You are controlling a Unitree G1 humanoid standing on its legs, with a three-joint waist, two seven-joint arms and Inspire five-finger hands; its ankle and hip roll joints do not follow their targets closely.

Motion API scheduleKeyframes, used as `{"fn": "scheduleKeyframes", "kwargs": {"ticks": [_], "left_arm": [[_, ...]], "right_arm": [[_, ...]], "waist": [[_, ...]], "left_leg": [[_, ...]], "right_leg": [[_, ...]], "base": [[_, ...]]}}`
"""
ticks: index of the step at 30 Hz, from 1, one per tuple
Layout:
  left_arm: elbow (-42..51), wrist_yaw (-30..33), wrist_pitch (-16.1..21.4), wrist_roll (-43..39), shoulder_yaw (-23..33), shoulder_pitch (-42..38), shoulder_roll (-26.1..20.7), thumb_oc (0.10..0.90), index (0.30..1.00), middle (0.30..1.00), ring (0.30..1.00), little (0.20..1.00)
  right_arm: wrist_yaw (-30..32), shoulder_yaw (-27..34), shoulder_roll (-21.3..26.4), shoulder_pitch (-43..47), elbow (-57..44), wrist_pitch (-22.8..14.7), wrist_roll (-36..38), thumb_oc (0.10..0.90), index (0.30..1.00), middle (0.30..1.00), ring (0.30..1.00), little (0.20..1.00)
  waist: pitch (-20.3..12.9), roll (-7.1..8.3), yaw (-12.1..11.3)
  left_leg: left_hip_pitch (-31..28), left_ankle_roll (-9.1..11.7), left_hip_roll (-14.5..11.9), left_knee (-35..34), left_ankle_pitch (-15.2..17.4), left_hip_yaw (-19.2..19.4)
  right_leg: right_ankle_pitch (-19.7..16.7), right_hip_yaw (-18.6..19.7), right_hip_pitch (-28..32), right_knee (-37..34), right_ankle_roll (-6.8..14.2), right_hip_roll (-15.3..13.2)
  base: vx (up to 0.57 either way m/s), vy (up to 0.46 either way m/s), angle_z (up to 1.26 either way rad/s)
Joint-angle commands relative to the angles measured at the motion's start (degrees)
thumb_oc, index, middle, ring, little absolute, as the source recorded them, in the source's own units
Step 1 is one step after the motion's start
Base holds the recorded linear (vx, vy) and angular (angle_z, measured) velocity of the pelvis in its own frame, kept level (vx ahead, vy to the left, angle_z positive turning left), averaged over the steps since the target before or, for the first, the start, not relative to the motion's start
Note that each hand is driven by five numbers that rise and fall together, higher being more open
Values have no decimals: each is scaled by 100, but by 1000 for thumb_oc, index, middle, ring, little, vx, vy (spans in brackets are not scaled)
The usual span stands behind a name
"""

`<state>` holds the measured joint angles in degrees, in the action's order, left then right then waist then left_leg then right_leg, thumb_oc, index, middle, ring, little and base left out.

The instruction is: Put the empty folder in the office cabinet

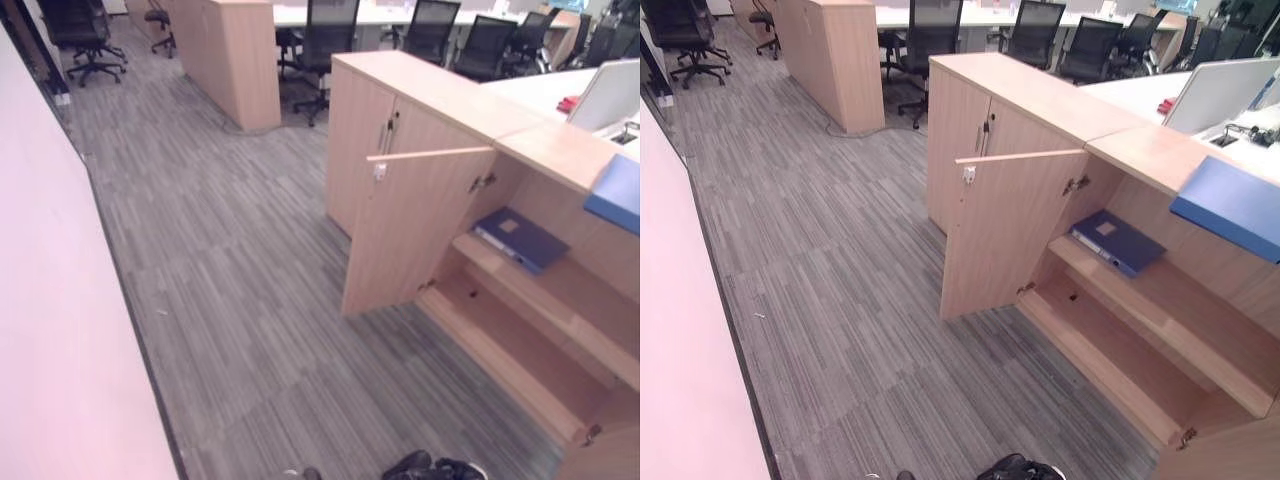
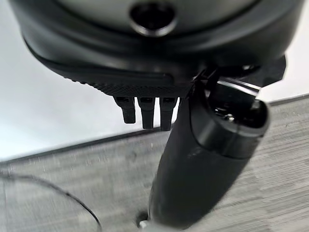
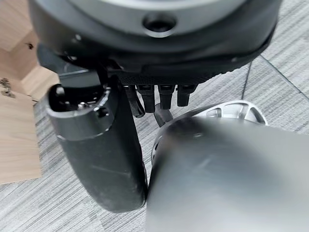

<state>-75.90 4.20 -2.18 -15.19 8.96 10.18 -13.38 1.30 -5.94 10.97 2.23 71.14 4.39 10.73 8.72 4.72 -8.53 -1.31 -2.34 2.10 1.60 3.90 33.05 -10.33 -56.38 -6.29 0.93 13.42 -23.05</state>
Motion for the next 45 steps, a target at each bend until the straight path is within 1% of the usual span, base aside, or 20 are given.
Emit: {"fn": "scheduleKeyframes", "kwargs": {"ticks": [1, 4, 5, 11, 14, 15, 17, 18, 19, 20, 21, 22, 23, 24, 25, 26, 30, 33, 40, 45], "left_arm": [[-305, 119, -13, 150, -252, -166, -193, 800, 900, 900, 900, 900], [-257, 119, -7, 106, -331, -225, -142, 800, 900, 900, 900, 900], [-178, 128, 12, 101, -495, -353, -91, 800, 900, 900, 900, 900], [185, 191, 90, 12, -851, -747, -36, 800, 900, 900, 900, 900], [648, 312, 190, -94, -1035, -848, -46, 800, 900, 900, 900, 900], [650, 313, 188, -95, -1037, -847, -45, 800, 900, 900, 900, 900], [1203, 366, 260, -95, -1187, -787, -122, 800, 900, 900, 900, 900], [1416, 372, 284, -113, -1248, -766, -141, 800, 900, 900, 900, 900], [1830, 365, 299, -139, -1353, -706, -196, 800, 900, 900, 900, 900], [1847, 368, 288, -140, -1355, -701, -206, 800, 900, 900, 900, 900], [2375, 320, 317, -182, -1419, -598, -265, 800, 900, 900, 900, 900], [2400, 321, 302, -182, -1420, -582, -270, 800, 900, 900, 900, 900], [3145, 267, 321, -167, -1420, -407, -401, 800, 900, 900, 900, 900], [3163, 268, 309, -166, -1419, -396, -404, 800, 900, 900, 900, 900], [3479, 241, 313, -96, -1393, -278, -435, 800, 900, 900, 900, 900], [3491, 241, 306, -94, -1393, -271, -435, 800, 900, 900, 900, 900], [3852, 238, 374, -132, -1313, -149, -372, 800, 900, 900, 900, 900], [4043, 231, 415, -130, -1311, -119, -336, 800, 900, 900, 900, 900], [4319, 86, 340, 67, -1374, 93, -350, 800, 900, 900, 900, 900], [4391, 48, 342, 204, -1368, 115, -447, 800, 900, 900, 900, 900]], "right_arm": [[136, 68, 154, -140, 619, 108, 8, 800, 900, 900, 900, 900], [151, 121, 178, -191, 645, 93, 75, 800, 900, 900, 900, 900], [191, 186, 233, -177, 624, 63, 175, 800, 900, 900, 900, 900], [295, 284, 343, -76, 524, -23, 375, 800, 900, 900, 900, 900], [393, 262, 399, -12, 481, -110, 473, 800, 900, 900, 900, 900], [394, 263, 400, -14, 481, -110, 473, 800, 900, 900, 900, 900], [396, 94, 386, 26, 436, -155, 443, 800, 900, 900, 900, 900], [425, 71, 434, 60, 416, -159, 428, 800, 900, 900, 900, 900], [416, 10, 509, 132, 412, -126, 420, 800, 900, 900, 900, 900], [415, 15, 502, 137, 415, -126, 421, 800, 900, 900, 900, 900], [402, -17, 553, 187, 403, -128, 414, 800, 900, 900, 900, 900], [401, -16, 551, 184, 403, -127, 414, 800, 900, 900, 900, 900], [374, -52, 624, 229, 357, -133, 356, 800, 900, 900, 900, 900], [372, -50, 624, 227, 356, -132, 355, 800, 900, 900, 900, 900], [344, -96, 638, 227, 345, -134, 281, 800, 900, 900, 900, 900], [343, -95, 639, 225, 344, -133, 279, 800, 900, 900, 900, 900], [322, -172, 689, 276, 307, -168, 105, 800, 900, 900, 900, 900], [319, -172, 732, 293, 329, -167, 9, 800, 900, 900, 900, 900], [232, -22, 673, 43, 432, -110, -131, 800, 900, 900, 900, 900], [172, -30, 530, 12, 376, -92, -210, 800, 900, 900, 900, 900]], "waist": [[31, 97, 41], [-19, 36, 192], [-24, -33, 383], [-1, -160, 697], [-30, -286, 710], [-31, -292, 702], [-15, -224, 581], [26, -165, 514], [169, 10, 335], [171, 5, 331], [281, 104, 237], [279, 106, 226], [388, 116, 49], [385, 126, 46], [418, 64, -88], [415, 71, -84], [476, -135, -371], [486, -265, -435], [130, -322, -388], [-108, -192, -288]], "left_leg": [[-686, 640, -555, -659, -214, -157], [-758, 719, -745, -652, -225, -159], [-828, 827, -950, -657, -273, -142], [-896, 1134, -1502, -651, -428, 3], [-1014, 1552, -2103, -235, -1366, 203], [-1015, 1560, -2117, -229, -1367, 208], [-805, 1649, -2645, 1139, -2077, 131], [-636, 1585, -2675, 1564, -2211, -100], [-62, 1338, -2678, 2274, -1750, -495], [-21, 1325, -2707, 2350, -1701, -510], [386, 1199, -2676, 2390, -1282, -665], [379, 1191, -2676, 2395, -1271, -651], [879, 1169, -2379, 1779, -1092, -900], [866, 1154, -2361, 1750, -1103, -881], [1109, 1187, -2040, 1033, -1208, -1224], [1093, 1175, -2018, 987, -1235, -1213], [1386, 1252, -1513, -491, -1867, -2092], [1618, 1349, -1387, -660, -1916, -2429], [1243, 1282, -1372, -660, -1919, -2369], [937, 918, -982, -660, -1526, -2107]], "right_leg": [[-669, -146, 571, -475, 54, 129], [-595, -111, 516, -258, 17, 125], [-458, -77, 426, 103, -38, 45], [55, -68, 44, 1047, -237, -94], [655, 52, 46, 1120, -652, 415], [659, 54, 47, 1110, -659, 432], [1204, 474, 421, 531, -1150, 1303], [1362, 659, 565, 352, -1260, 1491], [1514, 928, 807, 51, -1424, 1733], [1512, 927, 802, 40, -1434, 1747], [1538, 1192, 946, -20, -1404, 1822], [1532, 1202, 946, -23, -1402, 1821], [1540, 1555, 1067, -48, -1360, 1820], [1532, 1555, 1063, -52, -1359, 1807], [1564, 1741, 1158, -56, -1336, 1849], [1556, 1735, 1156, -60, -1334, 1837], [1692, 2066, 1412, 57, -1268, 1931], [1805, 2337, 1557, 157, -1251, 1952], [1846, 2650, 1999, -89, -1078, 1851], [1724, 2761, 2015, -124, -774, 1385]], "base": [[384, -198, -10], [250, -144, -11], [269, -148, -11], [224, -201, -4], [207, -313, -27], [210, -373, -57], [259, -489, -88], [188, -490, -200], [104, -310, -210], [77, -231, -228], [33, -25, -141], [106, 44, -174], [63, 84, -111], [132, 162, -126], [66, 90, -78], [119, 143, -76], [159, 139, -62], [181, 155, -50], [223, 197, -44], [219, 286, -27]]}}
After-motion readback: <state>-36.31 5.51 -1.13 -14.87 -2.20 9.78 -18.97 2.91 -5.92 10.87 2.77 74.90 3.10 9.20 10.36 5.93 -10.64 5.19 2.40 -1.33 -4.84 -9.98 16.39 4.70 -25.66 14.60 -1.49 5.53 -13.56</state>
